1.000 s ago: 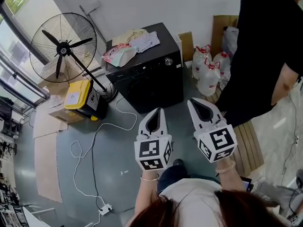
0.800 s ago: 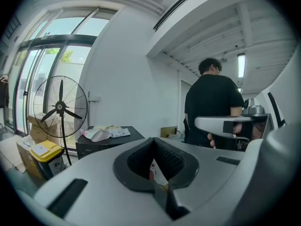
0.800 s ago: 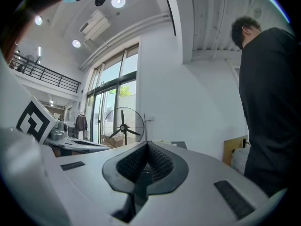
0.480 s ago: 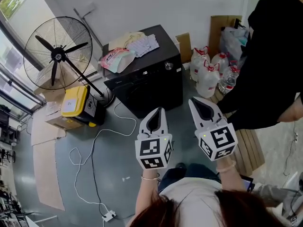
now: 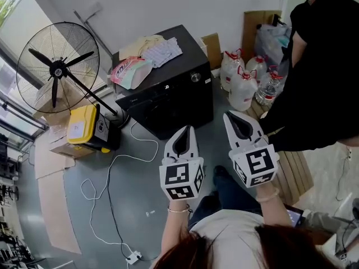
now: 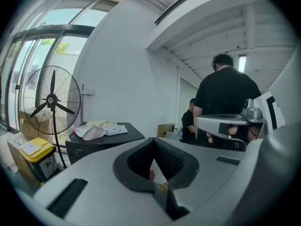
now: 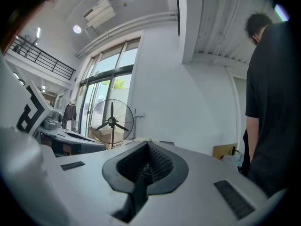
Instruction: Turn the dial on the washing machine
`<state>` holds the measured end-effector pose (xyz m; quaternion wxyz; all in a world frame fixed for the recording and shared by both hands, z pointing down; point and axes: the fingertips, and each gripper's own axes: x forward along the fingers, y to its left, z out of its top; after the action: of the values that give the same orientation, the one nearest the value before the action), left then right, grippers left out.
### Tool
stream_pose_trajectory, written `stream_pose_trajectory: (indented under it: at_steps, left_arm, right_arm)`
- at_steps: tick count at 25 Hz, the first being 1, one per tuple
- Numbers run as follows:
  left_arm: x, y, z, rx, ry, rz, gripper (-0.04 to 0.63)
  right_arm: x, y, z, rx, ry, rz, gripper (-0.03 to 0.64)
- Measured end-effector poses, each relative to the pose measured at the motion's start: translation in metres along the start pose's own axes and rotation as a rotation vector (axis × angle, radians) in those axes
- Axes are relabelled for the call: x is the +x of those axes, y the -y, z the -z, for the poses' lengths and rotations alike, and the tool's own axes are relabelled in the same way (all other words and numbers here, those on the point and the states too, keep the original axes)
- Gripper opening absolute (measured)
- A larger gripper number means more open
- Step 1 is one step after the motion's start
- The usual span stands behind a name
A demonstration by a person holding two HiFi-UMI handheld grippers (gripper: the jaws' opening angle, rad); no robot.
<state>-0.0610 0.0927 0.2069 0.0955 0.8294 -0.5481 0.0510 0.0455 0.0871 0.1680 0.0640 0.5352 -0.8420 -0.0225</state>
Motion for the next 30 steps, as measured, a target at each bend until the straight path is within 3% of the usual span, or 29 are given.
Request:
stream_pose_trajectory:
  at_steps: [5, 23, 30]
  left_arm:
    - [0.032, -0.012, 0.002, 0.011, -0.027, -0.006, 0.014]
    - [0.158, -0.054, 0.008, -0.017, -0.055, -0.07, 0.014]
    - [0.184, -0.061, 0.014, -0.023, -0.055, -0.101, 0.014]
  right_arm:
    - [0.032, 0.021, 0.01, -0.01, -0.023, 0.018, 0.019]
    - [0.152, 0.095, 0.051, -0.03, -0.083, -0.056, 0.02]
    - [0.178, 0.109, 0.075, -0.015, -0.108, -0.094, 0.02]
